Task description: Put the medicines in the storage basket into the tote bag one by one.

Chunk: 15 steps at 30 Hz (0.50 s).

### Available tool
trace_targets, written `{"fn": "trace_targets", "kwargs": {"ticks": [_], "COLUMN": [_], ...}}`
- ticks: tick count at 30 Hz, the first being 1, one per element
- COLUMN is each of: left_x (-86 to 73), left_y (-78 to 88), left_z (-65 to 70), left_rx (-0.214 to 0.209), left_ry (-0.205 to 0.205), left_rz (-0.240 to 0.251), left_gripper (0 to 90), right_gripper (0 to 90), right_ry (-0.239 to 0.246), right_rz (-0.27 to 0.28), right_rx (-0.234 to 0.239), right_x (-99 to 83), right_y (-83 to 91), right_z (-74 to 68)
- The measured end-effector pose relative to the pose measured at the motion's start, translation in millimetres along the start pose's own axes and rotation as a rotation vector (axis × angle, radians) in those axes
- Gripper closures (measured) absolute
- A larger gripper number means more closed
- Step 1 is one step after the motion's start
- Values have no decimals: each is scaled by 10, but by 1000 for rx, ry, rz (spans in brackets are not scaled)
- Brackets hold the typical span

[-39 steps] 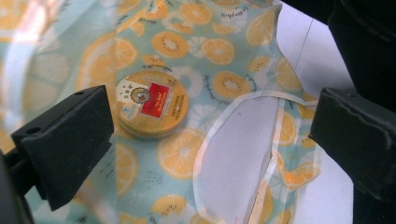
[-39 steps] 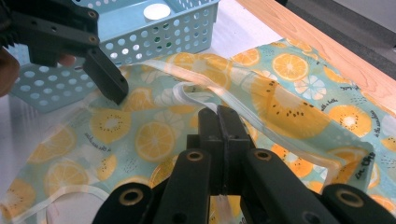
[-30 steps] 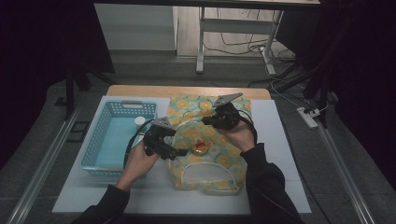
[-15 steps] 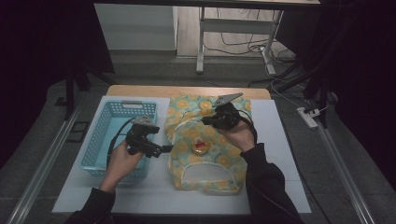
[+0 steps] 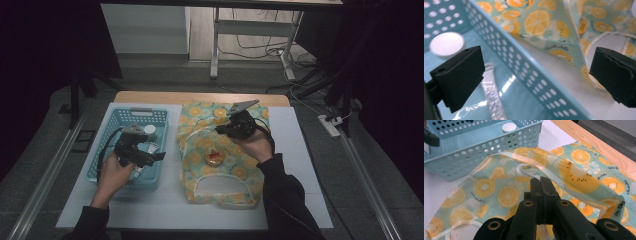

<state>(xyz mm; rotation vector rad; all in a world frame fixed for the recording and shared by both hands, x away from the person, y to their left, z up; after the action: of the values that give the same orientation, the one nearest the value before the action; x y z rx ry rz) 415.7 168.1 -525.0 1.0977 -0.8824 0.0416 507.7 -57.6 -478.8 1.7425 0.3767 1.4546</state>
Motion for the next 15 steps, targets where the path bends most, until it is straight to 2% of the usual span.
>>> {"fn": "trace_targets", "kwargs": {"ticks": [6,13,15], "left_x": [-87,-177,-200], "left_y": [-49,-151,-192], "left_z": [-147,-333,-375], "left_rx": [36,106,101], "left_ry": [30,64,74], "left_rz": [-45,-112,-132], "left_gripper": [0,2,8], "right_gripper": [900,900,900], "right_ry": [1,3,3], "right_rz": [-2,-2,-2], "right_rx": [-2,-2,-2], "right_x": [-4,-3,-4], "right_y": [-4,-7,-8], "right_z": [3,-1,0]}}
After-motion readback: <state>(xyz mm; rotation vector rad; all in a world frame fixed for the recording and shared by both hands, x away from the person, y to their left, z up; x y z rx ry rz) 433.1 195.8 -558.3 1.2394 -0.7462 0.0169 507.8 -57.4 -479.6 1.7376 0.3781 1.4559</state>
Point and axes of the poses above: each handheld gripper's, and its own axes: y roughly backward along the jaws, x roughly out of its top, z roughly to its right, the point moved 10 cm from there along -y, roughly forward along the jaws, and after that the axes turned 7 degrees about -z, right-handed, at the moved point
